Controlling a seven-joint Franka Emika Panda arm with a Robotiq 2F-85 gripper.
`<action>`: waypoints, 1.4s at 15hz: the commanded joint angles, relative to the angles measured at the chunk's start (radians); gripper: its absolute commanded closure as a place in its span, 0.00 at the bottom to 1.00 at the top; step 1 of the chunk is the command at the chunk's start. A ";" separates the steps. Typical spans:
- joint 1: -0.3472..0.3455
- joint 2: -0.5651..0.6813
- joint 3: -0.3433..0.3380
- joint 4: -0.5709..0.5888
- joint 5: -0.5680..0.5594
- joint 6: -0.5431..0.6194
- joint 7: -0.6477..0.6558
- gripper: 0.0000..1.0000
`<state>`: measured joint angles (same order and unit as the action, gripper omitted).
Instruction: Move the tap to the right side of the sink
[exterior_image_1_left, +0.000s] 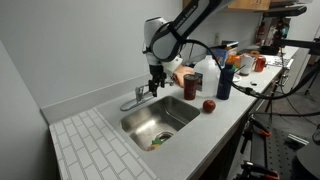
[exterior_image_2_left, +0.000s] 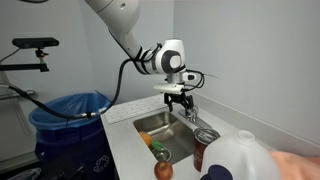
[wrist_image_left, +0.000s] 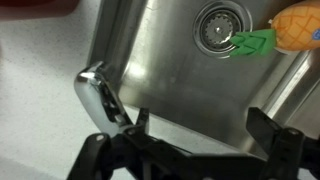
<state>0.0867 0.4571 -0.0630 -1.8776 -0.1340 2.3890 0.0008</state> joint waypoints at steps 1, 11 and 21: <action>-0.004 -0.003 -0.042 0.014 -0.077 -0.001 0.072 0.00; 0.006 0.022 -0.115 0.057 -0.213 0.046 0.252 0.00; 0.015 0.079 -0.167 0.153 -0.279 0.144 0.365 0.00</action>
<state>0.0877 0.5063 -0.2130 -1.7666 -0.3909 2.5146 0.3326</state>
